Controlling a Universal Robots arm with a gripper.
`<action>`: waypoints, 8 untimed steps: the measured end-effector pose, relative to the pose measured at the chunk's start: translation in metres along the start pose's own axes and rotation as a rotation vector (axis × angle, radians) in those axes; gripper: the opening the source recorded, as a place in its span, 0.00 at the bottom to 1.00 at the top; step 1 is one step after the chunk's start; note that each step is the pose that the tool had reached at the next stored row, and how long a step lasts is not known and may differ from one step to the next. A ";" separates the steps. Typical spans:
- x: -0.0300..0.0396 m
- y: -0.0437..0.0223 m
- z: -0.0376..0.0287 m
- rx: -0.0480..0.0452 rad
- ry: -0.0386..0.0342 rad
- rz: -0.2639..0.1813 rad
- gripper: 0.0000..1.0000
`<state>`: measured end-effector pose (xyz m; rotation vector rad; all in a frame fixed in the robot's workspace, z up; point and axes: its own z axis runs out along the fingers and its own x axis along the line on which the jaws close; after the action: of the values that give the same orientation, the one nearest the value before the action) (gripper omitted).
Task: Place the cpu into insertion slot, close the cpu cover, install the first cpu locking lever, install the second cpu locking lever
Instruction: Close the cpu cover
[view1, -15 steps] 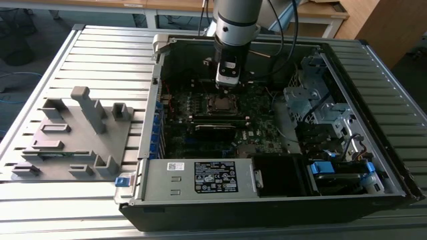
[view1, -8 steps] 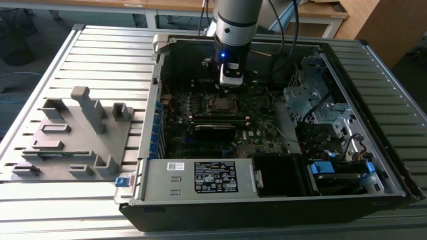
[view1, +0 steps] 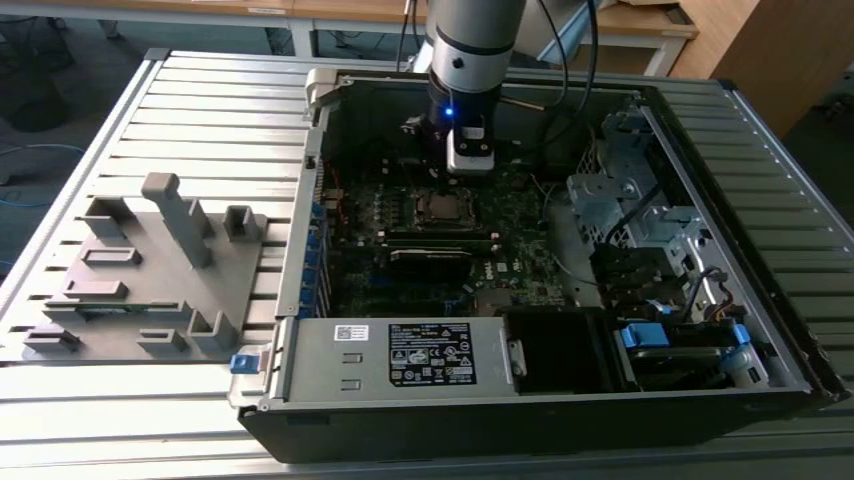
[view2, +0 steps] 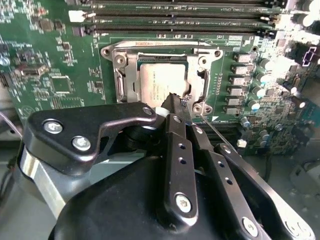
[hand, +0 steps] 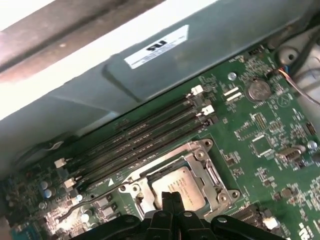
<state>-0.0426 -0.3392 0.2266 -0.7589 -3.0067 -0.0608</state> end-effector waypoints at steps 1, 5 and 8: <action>0.0000 0.0000 0.0000 -0.0010 0.0012 -0.011 0.10; 0.0000 0.0000 0.0001 -0.0055 0.0059 -0.055 0.10; 0.0000 0.0000 0.0001 -0.0093 0.0096 -0.084 0.10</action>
<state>-0.0426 -0.3392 0.2266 -0.6307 -3.0303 -0.0807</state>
